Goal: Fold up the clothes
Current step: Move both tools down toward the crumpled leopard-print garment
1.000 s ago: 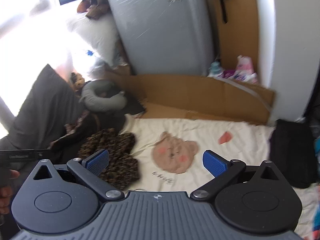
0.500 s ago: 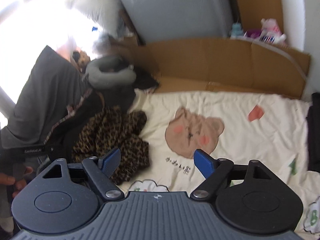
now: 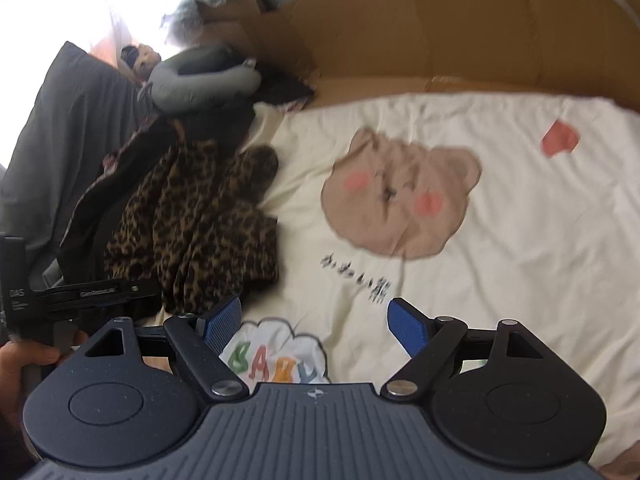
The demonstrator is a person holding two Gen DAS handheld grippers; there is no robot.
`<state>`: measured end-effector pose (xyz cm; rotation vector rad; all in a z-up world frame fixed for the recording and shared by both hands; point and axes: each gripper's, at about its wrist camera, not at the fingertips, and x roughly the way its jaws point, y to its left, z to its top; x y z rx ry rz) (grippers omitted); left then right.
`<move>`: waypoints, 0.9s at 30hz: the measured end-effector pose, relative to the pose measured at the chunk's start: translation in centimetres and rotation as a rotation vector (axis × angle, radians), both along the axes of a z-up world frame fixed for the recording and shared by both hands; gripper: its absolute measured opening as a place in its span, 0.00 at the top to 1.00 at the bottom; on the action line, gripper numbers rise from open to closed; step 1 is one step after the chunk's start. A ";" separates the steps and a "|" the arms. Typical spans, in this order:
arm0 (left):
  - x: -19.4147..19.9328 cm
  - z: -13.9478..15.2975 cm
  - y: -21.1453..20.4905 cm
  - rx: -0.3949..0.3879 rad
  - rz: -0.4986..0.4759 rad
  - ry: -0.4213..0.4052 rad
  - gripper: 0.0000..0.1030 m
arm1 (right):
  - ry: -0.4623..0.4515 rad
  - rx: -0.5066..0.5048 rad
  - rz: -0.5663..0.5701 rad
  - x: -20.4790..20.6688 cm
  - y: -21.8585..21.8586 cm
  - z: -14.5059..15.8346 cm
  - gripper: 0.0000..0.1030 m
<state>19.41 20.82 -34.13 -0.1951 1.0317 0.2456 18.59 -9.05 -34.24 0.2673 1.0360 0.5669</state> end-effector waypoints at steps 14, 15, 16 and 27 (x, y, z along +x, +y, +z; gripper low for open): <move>-0.9 -5.1 -0.4 0.015 -0.029 0.028 0.49 | 0.070 0.017 0.098 -0.5 4.2 -5.4 0.20; -0.8 -4.6 -0.6 0.015 -0.039 0.016 0.50 | 0.073 0.024 0.100 -0.5 4.5 -5.6 0.20; -0.8 -4.1 -0.6 0.006 -0.047 0.007 0.51 | 0.075 0.032 0.101 -0.4 4.8 -5.9 0.20; 1.2 -5.1 0.5 -0.120 -0.023 0.018 0.49 | 0.001 -0.030 0.275 -0.4 8.9 -4.2 0.20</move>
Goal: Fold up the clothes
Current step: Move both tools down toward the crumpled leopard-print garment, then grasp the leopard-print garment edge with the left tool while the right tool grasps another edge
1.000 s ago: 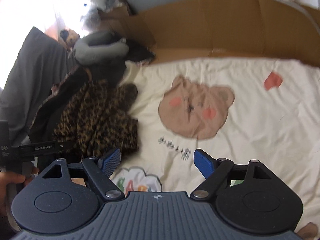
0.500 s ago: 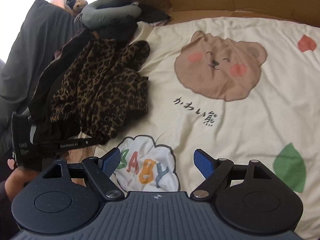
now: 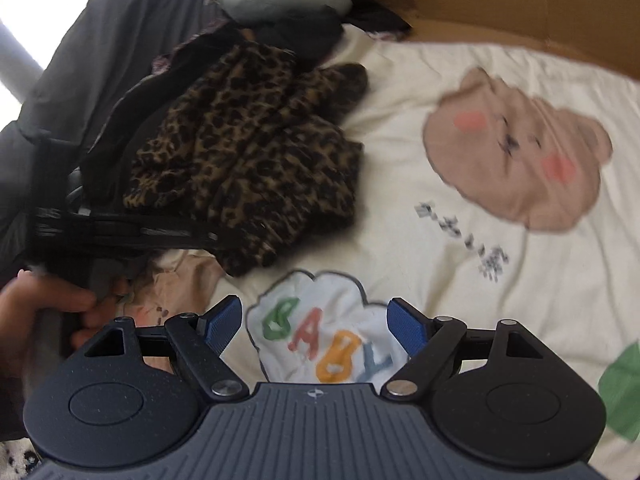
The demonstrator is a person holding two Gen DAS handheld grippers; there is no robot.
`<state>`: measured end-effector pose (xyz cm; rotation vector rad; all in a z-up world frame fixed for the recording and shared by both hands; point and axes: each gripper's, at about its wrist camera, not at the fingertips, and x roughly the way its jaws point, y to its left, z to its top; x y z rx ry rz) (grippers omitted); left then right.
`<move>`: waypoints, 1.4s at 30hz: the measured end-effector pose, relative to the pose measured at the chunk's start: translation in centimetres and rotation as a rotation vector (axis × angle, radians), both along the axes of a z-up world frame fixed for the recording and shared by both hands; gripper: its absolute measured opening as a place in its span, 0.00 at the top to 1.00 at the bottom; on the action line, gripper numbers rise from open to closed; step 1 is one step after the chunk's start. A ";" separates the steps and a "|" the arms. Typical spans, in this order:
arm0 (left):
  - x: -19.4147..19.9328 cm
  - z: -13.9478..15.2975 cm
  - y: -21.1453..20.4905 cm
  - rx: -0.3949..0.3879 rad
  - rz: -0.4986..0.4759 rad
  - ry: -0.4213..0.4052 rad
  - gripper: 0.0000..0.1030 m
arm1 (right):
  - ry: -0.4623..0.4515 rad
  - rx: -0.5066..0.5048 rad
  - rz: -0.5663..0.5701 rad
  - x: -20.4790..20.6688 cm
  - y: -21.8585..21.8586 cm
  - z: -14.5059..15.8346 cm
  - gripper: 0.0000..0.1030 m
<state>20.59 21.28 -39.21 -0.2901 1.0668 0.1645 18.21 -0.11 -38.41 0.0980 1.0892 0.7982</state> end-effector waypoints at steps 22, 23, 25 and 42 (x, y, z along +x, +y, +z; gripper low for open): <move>3.9 7.2 3.4 -0.149 -0.069 -0.094 0.98 | 0.004 0.019 0.246 6.0 3.0 3.5 0.20; 4.4 7.3 3.4 -0.146 -0.074 -0.090 0.98 | 0.028 0.051 0.215 6.0 3.0 2.5 0.20; 5.6 7.5 3.1 -0.140 -0.085 -0.071 0.98 | 0.065 0.115 0.154 5.8 3.0 0.7 0.21; 10.3 8.6 2.1 0.021 -0.270 -0.025 0.99 | 0.303 0.453 -0.206 0.6 6.5 -7.8 0.41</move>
